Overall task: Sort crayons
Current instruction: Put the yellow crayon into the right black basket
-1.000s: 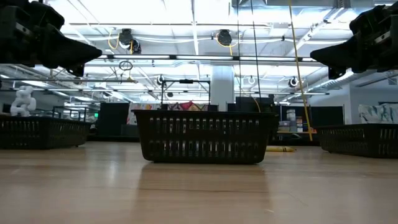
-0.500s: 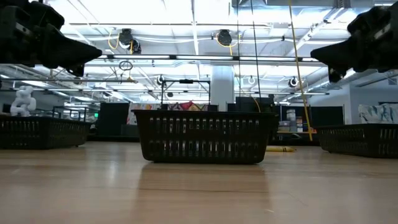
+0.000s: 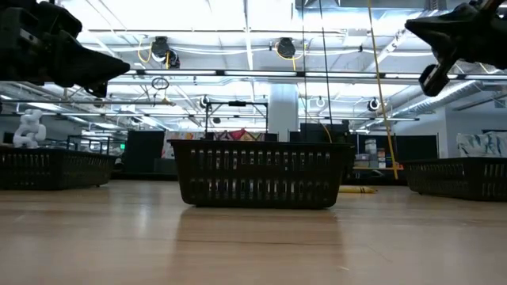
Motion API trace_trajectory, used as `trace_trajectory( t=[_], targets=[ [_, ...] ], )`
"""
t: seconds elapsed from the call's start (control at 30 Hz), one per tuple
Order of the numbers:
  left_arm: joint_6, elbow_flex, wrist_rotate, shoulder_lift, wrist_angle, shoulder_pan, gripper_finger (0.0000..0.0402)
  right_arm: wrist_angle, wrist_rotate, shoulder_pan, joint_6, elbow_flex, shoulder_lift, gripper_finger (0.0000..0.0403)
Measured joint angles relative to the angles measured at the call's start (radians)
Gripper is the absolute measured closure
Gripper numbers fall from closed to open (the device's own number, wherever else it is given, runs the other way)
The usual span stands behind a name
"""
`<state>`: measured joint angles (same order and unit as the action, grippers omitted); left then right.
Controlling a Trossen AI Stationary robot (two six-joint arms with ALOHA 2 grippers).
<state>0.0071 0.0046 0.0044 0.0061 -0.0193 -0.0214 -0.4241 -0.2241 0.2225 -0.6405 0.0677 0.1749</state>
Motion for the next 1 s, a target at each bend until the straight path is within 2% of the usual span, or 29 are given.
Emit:
trace_trajectory(
  t=[0.1, 0.23, 0.3, 0.4, 0.5, 0.63, 0.77, 0.83, 0.9, 1.0],
  targets=[
    [0.0, 0.0, 0.0, 0.0, 0.0, 0.0, 0.0318, -0.015, -0.142, 0.125, 0.029, 0.008, 0.1, 0.0403],
    [0.0, 0.0, 0.0, 0.0, 0.0, 0.0, 0.0318, 0.051, -0.281, 0.26, 0.055, 0.093, 0.272, 0.0403],
    [0.0, 0.0, 0.0, 0.0, 0.0, 0.0, 0.0318, 0.109, -0.324, 0.312, 0.082, 0.158, 0.377, 0.0403],
    [0.0, 0.0, 0.0, 0.0, 0.0, 0.0, 0.0318, 0.205, -0.324, 0.365, 0.183, 0.285, 0.538, 0.0403],
    [0.0, 0.0, 0.0, 0.0, 0.0, 0.0, 0.0318, 0.33, -0.253, 0.397, 0.286, 0.427, 0.694, 0.0403],
    [0.0, 0.0, 0.0, 0.0, 0.0, 0.0, 0.0318, 0.588, -0.065, 0.409, 0.281, 0.641, 0.88, 0.0403],
    [0.0, 0.0, 0.0, 0.0, 0.0, 0.0, 0.0318, 0.938, 0.044, 0.408, 0.097, 0.877, 1.041, 0.0403],
    [0.0, 0.0, 0.0, 0.0, 0.0, 0.0, 0.0318, 1.106, 0.048, 0.408, -0.022, 0.974, 1.113, 0.0402],
    [0.0, 0.0, 0.0, 0.0, 0.0, 0.0, 0.0318, 1.243, 0.059, 0.408, -0.134, 1.039, 1.17, 0.0399],
    [0.0, 0.0, 0.0, 0.0, 0.0, 0.0, 0.0318, 1.369, 0.136, 0.409, -0.266, 1.067, 1.221, 0.0382]
  ],
)
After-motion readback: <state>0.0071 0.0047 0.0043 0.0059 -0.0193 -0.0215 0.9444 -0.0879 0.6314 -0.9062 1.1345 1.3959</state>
